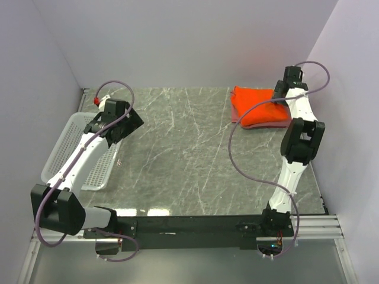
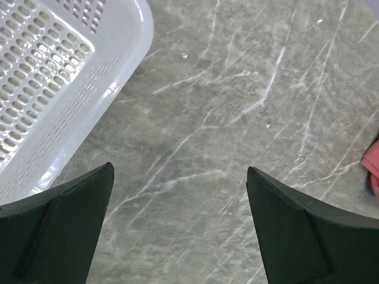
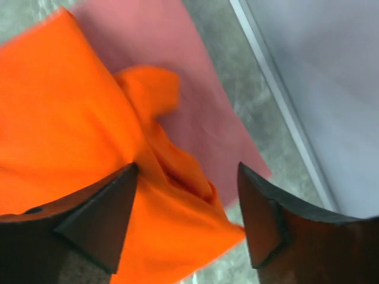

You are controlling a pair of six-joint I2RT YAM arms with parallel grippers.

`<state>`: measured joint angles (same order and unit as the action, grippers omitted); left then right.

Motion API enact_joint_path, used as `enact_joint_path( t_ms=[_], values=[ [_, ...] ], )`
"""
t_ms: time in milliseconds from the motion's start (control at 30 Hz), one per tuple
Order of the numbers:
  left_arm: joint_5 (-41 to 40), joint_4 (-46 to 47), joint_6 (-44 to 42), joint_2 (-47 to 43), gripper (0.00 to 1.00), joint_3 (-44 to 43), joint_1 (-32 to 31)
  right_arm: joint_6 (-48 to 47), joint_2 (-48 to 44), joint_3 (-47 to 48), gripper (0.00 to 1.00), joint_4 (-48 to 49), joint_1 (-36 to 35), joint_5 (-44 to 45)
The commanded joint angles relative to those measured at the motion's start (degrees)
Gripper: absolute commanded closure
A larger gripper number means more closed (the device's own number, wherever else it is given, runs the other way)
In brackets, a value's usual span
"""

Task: Fold and stack the t-shirts
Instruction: Neatly place the folded tshirt to the corner, then reset both grippers

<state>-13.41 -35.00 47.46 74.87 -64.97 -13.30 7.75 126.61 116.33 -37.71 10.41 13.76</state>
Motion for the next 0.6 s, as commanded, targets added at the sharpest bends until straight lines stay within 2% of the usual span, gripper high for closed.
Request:
enact_joint_path(
  t_ms=[0,67,167,200,233,300,333,400,500,567],
  values=[
    [-0.7,0.5,-0.1,-1.0,0.01,-3.5,0.2,4.1,-8.8,-5.8,0.22,5.9,-0.2,-3.6],
    [-0.6,0.7,0.2,-1.7,0.01,-3.7,0.1,5.5,-15.9,-14.4,0.16,11.5,-0.4,-8.9],
    [-2.0,-0.1,0.4,-3.1,0.00,-4.3,0.1,7.2,-28.1,-28.6,0.15,18.2,-1.4,-11.2],
    [-3.2,-0.4,0.6,-4.3,0.01,-4.1,0.2,9.1,-31.6,-36.5,0.14,22.6,-2.1,-11.2],
    [-3.4,0.0,0.4,-5.2,0.01,-3.8,0.2,10.0,-38.8,-40.7,0.14,25.3,-2.3,-11.4],
    [-4.2,1.1,0.4,-7.2,0.01,-2.0,0.2,12.0,-46.2,-53.1,0.13,34.1,-2.7,-15.2],
    [-5.4,2.1,0.4,-9.2,0.01,-1.5,0.2,12.7,-52.3,-56.5,0.13,36.3,-2.7,-16.6],
    [-6.9,2.7,0.3,-11.5,0.01,0.2,0.2,14.0,-57.8,-65.3,0.12,41.0,-2.7,-17.6],
    [-10.1,4.8,0.3,-16.4,0.01,3.5,0.2,15.7,-66.9,-73.6,0.11,44.2,-2.8,-15.8],
    [-11.4,6.4,1.0,-19.9,0.01,6.4,0.1,16.1,-72.1,-75.5,0.10,42.8,-2.9,-14.3]
  ],
)
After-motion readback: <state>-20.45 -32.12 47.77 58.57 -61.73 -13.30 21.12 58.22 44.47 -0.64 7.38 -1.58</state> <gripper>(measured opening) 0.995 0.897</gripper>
